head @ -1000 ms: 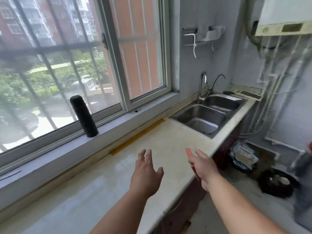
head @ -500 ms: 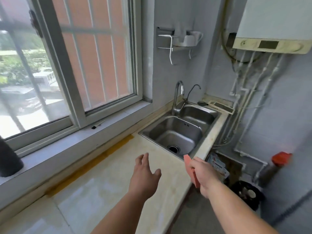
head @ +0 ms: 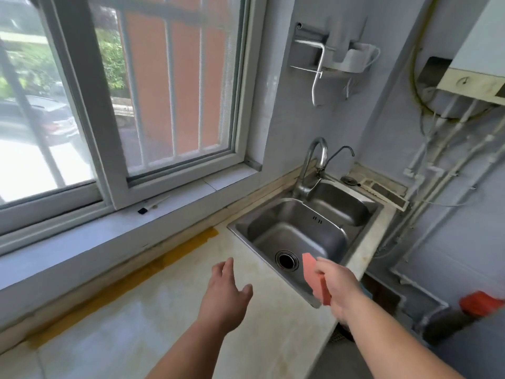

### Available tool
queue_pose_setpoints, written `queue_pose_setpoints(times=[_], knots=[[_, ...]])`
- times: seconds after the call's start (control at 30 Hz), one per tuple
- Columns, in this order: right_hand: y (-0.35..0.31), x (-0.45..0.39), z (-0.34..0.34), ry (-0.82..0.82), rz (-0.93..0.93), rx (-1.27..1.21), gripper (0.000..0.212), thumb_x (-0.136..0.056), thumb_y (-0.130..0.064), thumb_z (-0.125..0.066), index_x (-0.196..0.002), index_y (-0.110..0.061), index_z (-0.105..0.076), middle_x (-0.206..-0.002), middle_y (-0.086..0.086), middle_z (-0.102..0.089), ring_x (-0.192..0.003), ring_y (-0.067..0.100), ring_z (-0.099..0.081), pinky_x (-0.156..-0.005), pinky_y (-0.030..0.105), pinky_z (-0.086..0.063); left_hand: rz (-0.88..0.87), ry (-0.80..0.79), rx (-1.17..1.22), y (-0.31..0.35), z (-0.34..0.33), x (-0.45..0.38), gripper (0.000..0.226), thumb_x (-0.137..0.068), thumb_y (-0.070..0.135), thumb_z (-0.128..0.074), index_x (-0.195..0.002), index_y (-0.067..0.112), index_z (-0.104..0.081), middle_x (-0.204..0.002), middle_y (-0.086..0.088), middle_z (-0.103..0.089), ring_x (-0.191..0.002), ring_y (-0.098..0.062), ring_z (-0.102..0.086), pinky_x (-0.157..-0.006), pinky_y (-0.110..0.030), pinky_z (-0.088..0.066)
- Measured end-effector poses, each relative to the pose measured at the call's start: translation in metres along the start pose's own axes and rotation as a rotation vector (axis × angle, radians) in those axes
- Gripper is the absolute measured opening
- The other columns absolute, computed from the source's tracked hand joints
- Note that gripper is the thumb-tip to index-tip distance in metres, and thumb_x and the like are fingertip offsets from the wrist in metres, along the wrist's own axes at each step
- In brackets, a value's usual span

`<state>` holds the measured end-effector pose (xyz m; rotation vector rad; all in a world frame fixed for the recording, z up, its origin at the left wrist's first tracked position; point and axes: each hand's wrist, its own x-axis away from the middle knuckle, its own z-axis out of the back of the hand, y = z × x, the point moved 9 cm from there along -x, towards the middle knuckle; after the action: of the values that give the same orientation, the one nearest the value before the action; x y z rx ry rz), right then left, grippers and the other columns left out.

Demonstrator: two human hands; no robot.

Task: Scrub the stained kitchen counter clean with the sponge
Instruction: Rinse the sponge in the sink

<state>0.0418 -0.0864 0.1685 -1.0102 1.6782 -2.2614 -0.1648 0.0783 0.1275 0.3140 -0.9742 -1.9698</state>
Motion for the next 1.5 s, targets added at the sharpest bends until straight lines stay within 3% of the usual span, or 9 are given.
queue_pose_setpoints(times=[0.17, 0.43, 0.5, 0.7, 0.9, 1.0, 1.17, 1.37, 1.5], knots=[[-0.009, -0.063, -0.013, -0.061, -0.013, 0.052, 0.055, -0.077, -0.018, -0.058, -0.121, 0.013, -0.043, -0.082, 0.009, -0.046, -0.071, 0.024, -0.037, -0.058, 0.031, -0.026, 0.035, 0.034, -0.022, -0.006, 0.002, -0.021, 0.080, -0.102, 0.049, -0.053, -0.165, 0.026, -0.010, -0.170, 0.005, -0.013, -0.144, -0.018, -0.042, -0.112, -0.035, -0.044], [0.007, -0.202, -0.050, -0.281, -0.071, 0.152, 0.034, -0.071, -0.023, -0.062, -0.092, 0.004, -0.059, -0.081, 0.009, -0.048, -0.075, 0.025, -0.044, -0.066, 0.038, -0.035, 0.277, 0.148, -0.030, -0.019, -0.034, -0.067, 0.079, -0.102, 0.050, -0.054, -0.165, 0.030, -0.010, -0.170, 0.007, -0.014, -0.147, -0.020, -0.039, -0.115, -0.037, -0.041], [0.017, -0.228, -0.062, -0.373, -0.097, 0.204, 0.019, -0.060, -0.027, -0.060, -0.073, -0.017, -0.051, -0.079, 0.011, -0.041, -0.074, 0.026, -0.038, -0.063, 0.037, -0.034, 0.374, 0.194, 0.001, -0.021, -0.051, -0.073, 0.077, -0.103, 0.049, -0.054, -0.165, 0.030, -0.012, -0.170, 0.006, -0.014, -0.150, -0.019, -0.034, -0.118, -0.037, -0.038], [0.049, -0.281, -0.067, -0.544, -0.171, 0.326, 0.040, -0.052, -0.039, -0.067, -0.088, -0.021, -0.063, -0.077, 0.009, -0.049, -0.073, 0.025, -0.043, -0.061, 0.037, -0.033, 0.531, 0.314, 0.024, -0.014, -0.106, -0.073, 0.074, -0.102, 0.050, -0.054, -0.164, 0.029, -0.018, -0.169, 0.009, -0.017, -0.154, -0.015, -0.022, -0.124, -0.035, -0.028], [0.077, -0.301, -0.076, -0.671, -0.172, 0.434, 0.025, -0.080, -0.045, -0.069, -0.083, -0.022, -0.059, -0.068, 0.009, -0.045, -0.058, 0.019, -0.039, -0.053, 0.028, -0.024, 0.527, 0.353, -0.085, -0.004, -0.125, -0.090, 0.072, -0.103, 0.053, -0.048, -0.164, 0.031, -0.016, -0.171, 0.009, -0.010, -0.157, -0.013, -0.009, -0.128, -0.036, -0.020], [0.100, -0.318, -0.081, -0.681, -0.123, 0.549, 0.028, -0.091, -0.043, -0.068, -0.074, -0.022, -0.060, -0.060, -0.016, -0.056, -0.052, 0.003, -0.046, -0.051, 0.023, -0.029, 0.523, 0.289, -0.249, -0.003, -0.132, -0.099, 0.071, -0.106, 0.054, -0.037, -0.165, 0.030, -0.005, -0.173, 0.011, 0.006, -0.159, -0.014, 0.010, -0.130, -0.037, -0.005], [0.108, -0.321, -0.103, -0.688, 0.078, 0.788, 0.038, -0.095, -0.034, -0.066, -0.126, -0.012, -0.069, -0.118, 0.007, -0.071, -0.112, 0.025, -0.064, -0.098, 0.033, -0.046, 0.540, 0.218, -0.340, -0.013, -0.152, -0.108, 0.072, -0.107, 0.056, -0.025, -0.165, 0.029, 0.007, -0.172, 0.008, 0.021, -0.157, -0.015, 0.022, -0.129, -0.039, 0.005], [0.117, -0.323, -0.120, -0.711, 0.275, 1.001, 0.033, -0.091, -0.031, -0.062, -0.120, -0.018, -0.070, -0.123, 0.009, -0.070, -0.119, 0.032, -0.058, -0.098, 0.033, -0.046, 0.561, 0.170, -0.402, -0.025, -0.171, -0.109, 0.074, -0.106, 0.059, -0.017, -0.162, 0.030, 0.021, -0.167, 0.007, 0.034, -0.151, -0.015, 0.036, -0.127, -0.043, 0.014], [0.126, -0.330, -0.127, -0.735, 0.405, 1.146, 0.051, -0.091, -0.020, -0.060, -0.143, -0.017, -0.055, -0.155, 0.009, -0.044, -0.141, 0.032, -0.032, -0.115, 0.026, -0.020, 0.565, 0.146, -0.434, -0.029, -0.178, -0.110, 0.074, -0.105, 0.060, -0.011, -0.158, 0.029, 0.030, -0.159, 0.008, 0.047, -0.145, -0.014, 0.046, -0.125, -0.043, 0.020]])
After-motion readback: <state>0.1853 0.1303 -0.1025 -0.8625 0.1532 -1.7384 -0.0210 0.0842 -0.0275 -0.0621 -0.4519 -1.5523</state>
